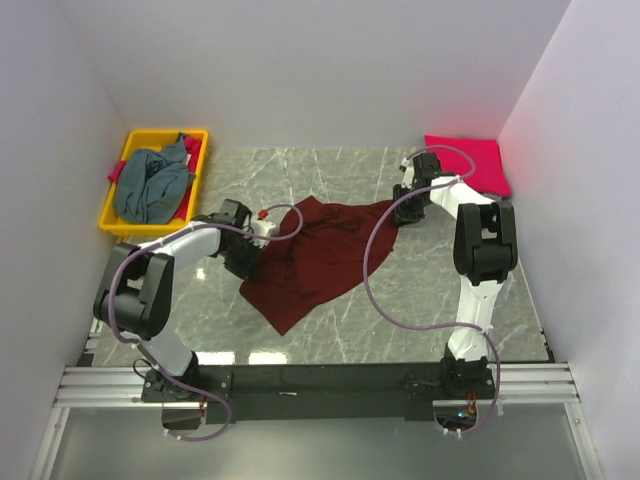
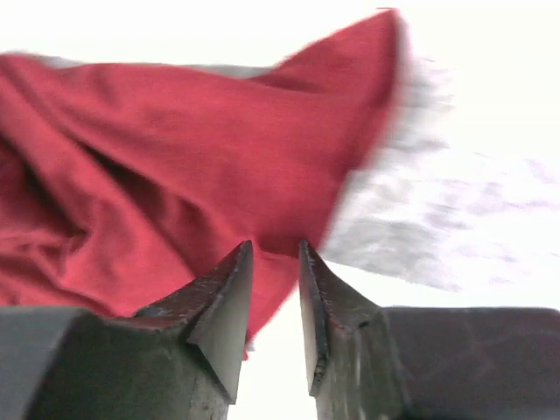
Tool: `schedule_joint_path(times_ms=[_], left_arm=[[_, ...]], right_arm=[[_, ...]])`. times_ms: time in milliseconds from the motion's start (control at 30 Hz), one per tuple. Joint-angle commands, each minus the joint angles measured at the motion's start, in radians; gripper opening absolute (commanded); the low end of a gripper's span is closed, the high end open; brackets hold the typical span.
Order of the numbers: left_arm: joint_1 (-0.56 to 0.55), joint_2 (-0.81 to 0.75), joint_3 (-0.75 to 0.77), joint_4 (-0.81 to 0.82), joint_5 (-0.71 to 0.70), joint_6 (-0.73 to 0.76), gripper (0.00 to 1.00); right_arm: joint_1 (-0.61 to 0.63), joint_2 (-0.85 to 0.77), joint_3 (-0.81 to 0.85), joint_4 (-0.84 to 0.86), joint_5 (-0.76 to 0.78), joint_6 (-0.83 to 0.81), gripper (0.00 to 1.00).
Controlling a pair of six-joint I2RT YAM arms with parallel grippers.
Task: Fold and stack the t-shirts
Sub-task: Flatten the tshirt out
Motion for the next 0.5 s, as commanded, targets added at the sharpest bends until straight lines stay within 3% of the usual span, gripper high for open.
schedule_joint_path(times_ms=[0, 167, 233, 300, 333, 400, 467], left_arm=[[0.070, -0.055, -0.032, -0.100, -0.052, 0.100, 0.01], [0.110, -0.127, -0.078, -0.168, -0.075, 0.270, 0.02], [0.112, -0.155, -0.067, -0.207, -0.011, 0.330, 0.31], [0.112, -0.199, 0.009, -0.229, 0.066, 0.362, 0.51], [0.110, -0.214, 0.043, -0.229, 0.150, 0.371, 0.68], [0.104, -0.242, 0.147, -0.182, 0.214, 0.358, 0.77], [0.051, -0.210, 0.215, -0.128, 0.234, 0.330, 0.79]], right_arm=[[-0.008, 0.023, 0.059, -0.059, 0.133, 0.010, 0.33], [-0.031, -0.004, 0.018, -0.095, 0.112, -0.031, 0.29], [-0.040, -0.035, -0.002, -0.101, 0.047, -0.068, 0.29], [-0.045, -0.087, -0.033, -0.093, -0.055, -0.075, 0.32], [-0.050, -0.107, -0.047, -0.084, -0.098, -0.092, 0.35], [-0.050, -0.160, -0.076, -0.040, -0.153, -0.079, 0.44], [-0.050, -0.168, -0.067, -0.024, -0.198, -0.059, 0.53]])
